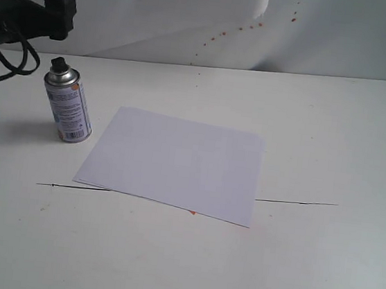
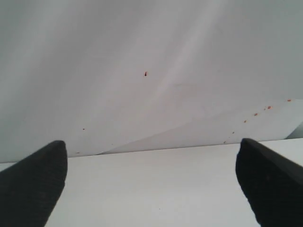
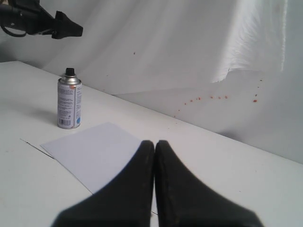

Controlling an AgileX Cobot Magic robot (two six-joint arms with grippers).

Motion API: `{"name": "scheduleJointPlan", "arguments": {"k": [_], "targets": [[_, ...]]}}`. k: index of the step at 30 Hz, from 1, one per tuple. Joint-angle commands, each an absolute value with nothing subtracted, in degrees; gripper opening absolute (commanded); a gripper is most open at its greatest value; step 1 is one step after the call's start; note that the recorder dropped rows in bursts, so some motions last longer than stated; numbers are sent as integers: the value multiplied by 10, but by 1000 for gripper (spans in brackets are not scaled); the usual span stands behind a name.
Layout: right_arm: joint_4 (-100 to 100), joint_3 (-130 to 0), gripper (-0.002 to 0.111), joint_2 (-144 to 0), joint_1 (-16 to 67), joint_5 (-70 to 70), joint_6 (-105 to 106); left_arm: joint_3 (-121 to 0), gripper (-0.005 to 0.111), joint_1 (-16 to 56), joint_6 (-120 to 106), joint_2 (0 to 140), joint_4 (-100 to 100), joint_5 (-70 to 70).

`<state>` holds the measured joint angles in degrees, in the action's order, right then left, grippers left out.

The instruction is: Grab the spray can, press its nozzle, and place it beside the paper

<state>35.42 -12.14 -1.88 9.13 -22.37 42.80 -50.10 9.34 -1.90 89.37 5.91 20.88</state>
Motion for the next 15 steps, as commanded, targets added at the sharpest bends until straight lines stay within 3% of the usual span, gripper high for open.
{"name": "scheduleJointPlan", "arguments": {"k": [1,9,14,15], "targets": [[356,-118,0,-17,93,-225,427,-504,75,93,-20,849,65,157],[356,-118,0,-17,93,-225,427,-504,25,93,-20,771,65,65],[356,-118,0,-17,93,-225,427,-503,0,93,-20,727,65,19],[356,-118,0,-17,93,-225,427,-503,0,93,-20,718,65,8]]}}
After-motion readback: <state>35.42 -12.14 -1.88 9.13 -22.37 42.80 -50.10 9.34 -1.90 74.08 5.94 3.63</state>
